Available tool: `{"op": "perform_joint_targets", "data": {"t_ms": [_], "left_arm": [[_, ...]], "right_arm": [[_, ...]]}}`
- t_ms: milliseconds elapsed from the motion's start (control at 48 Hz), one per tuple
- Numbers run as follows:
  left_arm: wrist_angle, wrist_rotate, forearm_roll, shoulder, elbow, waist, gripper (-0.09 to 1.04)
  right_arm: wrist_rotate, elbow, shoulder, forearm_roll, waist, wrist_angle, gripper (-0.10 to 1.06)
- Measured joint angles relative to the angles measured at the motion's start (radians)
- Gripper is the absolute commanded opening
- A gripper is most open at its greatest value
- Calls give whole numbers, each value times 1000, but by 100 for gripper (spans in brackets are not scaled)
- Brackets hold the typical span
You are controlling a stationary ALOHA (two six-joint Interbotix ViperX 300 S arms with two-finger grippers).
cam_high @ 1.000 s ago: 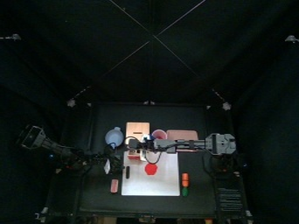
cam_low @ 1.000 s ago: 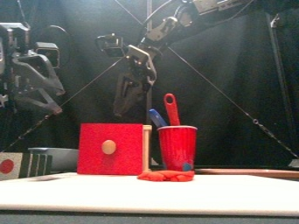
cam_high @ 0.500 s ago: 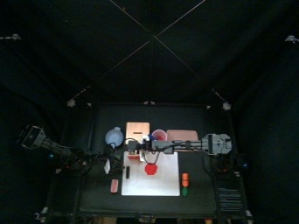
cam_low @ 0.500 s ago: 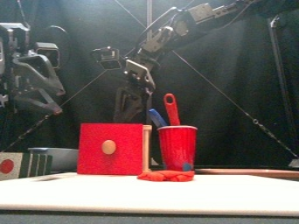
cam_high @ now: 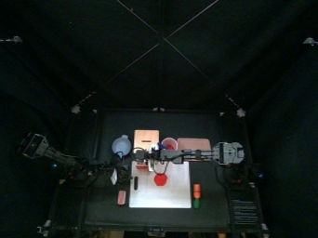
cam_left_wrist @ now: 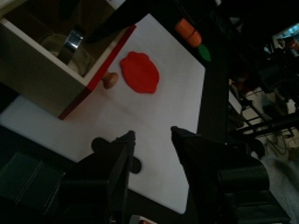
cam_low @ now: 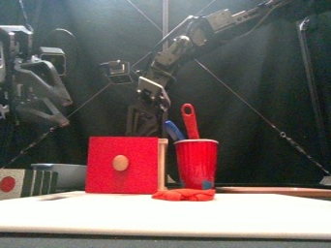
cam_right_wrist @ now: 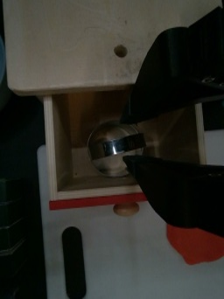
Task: Get the cutter from the drawer then cut the dough then place the extra dough in the bowl
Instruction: Place the cutter on the board
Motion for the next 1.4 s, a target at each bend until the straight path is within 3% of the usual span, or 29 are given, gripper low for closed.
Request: {"op": "perform_joint_targets", "data": {"t_ms": [312,542,917,1167,1396], "left_arm": [[0,0,-5,-2,3,2,78],[0,0,-9,0,6,3,78],[0,0,-12,-2,8,3,78],[0,0,-12,0,8,5,78],[0,3,-9,-12,8,17,78]], "right_arm": [[2,0,11,-18,-2,-2,56],[0,-5,0,-14,0,-5,55],[2,6,-166,-14,14,-5,55],[9,156,-351,-5,60,-6,55],[52,394,-554,74,130,-37,55]]}}
